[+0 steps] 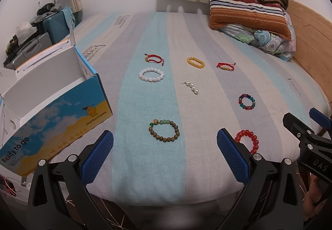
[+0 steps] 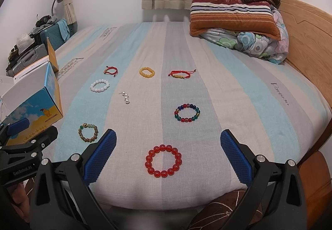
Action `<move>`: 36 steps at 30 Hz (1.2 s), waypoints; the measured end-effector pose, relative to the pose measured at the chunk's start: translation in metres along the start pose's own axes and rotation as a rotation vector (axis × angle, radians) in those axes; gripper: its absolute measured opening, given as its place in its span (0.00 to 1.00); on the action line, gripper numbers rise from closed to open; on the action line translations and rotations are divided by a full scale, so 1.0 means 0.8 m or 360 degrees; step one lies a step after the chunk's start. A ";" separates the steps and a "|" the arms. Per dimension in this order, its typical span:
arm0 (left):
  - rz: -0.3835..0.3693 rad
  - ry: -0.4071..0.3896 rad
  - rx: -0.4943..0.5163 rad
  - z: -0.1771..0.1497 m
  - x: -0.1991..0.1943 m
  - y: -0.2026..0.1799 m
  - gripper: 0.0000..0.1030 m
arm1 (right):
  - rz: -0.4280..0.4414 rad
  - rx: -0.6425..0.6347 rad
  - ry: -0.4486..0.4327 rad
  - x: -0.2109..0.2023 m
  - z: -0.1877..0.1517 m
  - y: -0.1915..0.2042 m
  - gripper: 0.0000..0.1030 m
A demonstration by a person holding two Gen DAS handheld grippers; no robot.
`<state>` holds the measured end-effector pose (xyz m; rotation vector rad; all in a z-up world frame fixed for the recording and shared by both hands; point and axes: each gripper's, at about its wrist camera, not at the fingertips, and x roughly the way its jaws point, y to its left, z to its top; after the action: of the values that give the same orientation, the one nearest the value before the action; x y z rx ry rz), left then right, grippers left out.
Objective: Organize jewelry
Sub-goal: 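Grasp the green-brown bead bracelet with the left tool while the right tool grasps the red bead bracelet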
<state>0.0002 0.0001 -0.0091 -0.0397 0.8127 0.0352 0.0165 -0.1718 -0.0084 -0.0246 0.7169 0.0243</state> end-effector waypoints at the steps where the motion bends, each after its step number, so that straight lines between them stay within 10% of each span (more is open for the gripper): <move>1: 0.0004 0.0002 0.0003 0.000 0.002 0.000 0.95 | 0.0001 0.0002 0.0002 0.000 0.000 0.000 0.94; 30: 0.0163 0.0255 -0.0077 -0.023 0.203 0.032 0.87 | -0.0031 0.0060 0.0619 0.186 -0.077 -0.024 0.78; 36: 0.0153 0.0261 -0.0061 -0.027 0.194 0.027 0.56 | -0.0003 0.0082 0.0637 0.185 -0.077 -0.026 0.61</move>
<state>0.0902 0.0234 -0.1374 -0.0401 0.9776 0.1397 0.0883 -0.1923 -0.1522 0.0196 1.1172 -0.0014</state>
